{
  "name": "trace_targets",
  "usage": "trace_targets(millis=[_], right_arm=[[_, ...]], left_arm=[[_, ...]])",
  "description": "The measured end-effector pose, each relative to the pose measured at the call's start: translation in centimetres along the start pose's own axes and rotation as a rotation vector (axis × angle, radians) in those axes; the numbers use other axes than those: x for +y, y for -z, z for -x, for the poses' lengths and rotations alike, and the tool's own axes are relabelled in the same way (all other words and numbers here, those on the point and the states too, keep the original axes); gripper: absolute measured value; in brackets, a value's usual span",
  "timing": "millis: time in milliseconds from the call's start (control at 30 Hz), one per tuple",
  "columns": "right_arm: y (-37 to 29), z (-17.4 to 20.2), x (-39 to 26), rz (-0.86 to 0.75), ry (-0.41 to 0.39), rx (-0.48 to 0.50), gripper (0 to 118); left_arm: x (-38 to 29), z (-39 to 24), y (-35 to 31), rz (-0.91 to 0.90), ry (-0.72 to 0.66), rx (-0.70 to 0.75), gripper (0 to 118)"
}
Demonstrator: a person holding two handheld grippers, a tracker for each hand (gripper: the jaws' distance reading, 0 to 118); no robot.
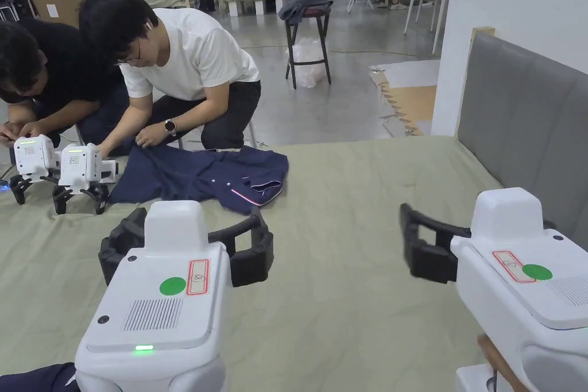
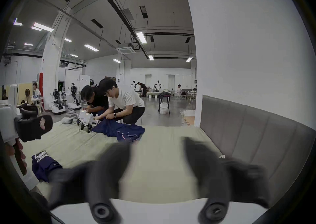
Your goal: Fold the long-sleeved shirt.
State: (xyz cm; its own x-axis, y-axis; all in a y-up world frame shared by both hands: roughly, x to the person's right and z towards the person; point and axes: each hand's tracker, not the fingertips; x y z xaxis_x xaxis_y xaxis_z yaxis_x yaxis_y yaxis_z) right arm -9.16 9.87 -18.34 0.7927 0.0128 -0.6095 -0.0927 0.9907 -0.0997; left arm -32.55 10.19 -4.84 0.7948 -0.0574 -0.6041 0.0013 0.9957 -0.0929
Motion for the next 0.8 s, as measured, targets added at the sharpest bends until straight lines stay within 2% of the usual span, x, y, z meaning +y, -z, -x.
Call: trace_targets(millis=[33,67,233,300,367,400,467,533,567,600,700,800], right_arm=[[0.1,0.0,0.0,0.001,0.0,0.004,118],[-0.2,-0.3,0.2,-0.065,-0.004,0.029,118],[0.4,-0.7,2.3,-0.027,-0.011,-0.01,118],[0.6,-1.2,2.9,-0.03,0.031,0.01,118],[0.8,-1.1,3.4,-0.03,0.102,-0.039,118],[0.9,-0.8,3.7,-0.022,0.113,-0.079,118],[0.9,-0.5,4.3,0.017,0.067,-0.147,118],[1.0,0.3,4.4,-0.041,0.007,-0.201,118],[0.8,0.5,4.6,-0.058,-0.021,-0.197,118],[0.7,0.5,4.9,-0.047,-0.013,-0.168,118],[0.3,0.9,5.6,-0.078,0.055,-0.108,118],[-0.2,1.6,5.7,-0.1,0.046,-0.135,118]], left_arm=[[0.1,0.0,-0.1,0.001,0.008,0.002,109],[0.2,0.1,-0.1,-0.002,0.009,0.002,111],[1.5,0.8,0.1,-0.022,-0.001,-0.001,111],[2.0,1.4,0.0,-0.029,-0.015,0.007,111],[2.2,1.7,0.0,-0.027,-0.028,0.008,111],[2.3,1.9,0.0,-0.024,-0.031,0.011,111],[2.6,2.3,0.0,-0.024,-0.032,0.016,111],[2.8,2.6,-0.1,-0.028,-0.039,0.019,111],[3.0,2.7,-0.2,-0.03,-0.043,0.02,111],[3.1,2.8,-0.3,-0.031,-0.045,0.019,111],[3.4,2.7,-0.4,-0.038,-0.053,0.016,111],[3.4,2.7,-0.5,-0.037,-0.072,0.015,111]])
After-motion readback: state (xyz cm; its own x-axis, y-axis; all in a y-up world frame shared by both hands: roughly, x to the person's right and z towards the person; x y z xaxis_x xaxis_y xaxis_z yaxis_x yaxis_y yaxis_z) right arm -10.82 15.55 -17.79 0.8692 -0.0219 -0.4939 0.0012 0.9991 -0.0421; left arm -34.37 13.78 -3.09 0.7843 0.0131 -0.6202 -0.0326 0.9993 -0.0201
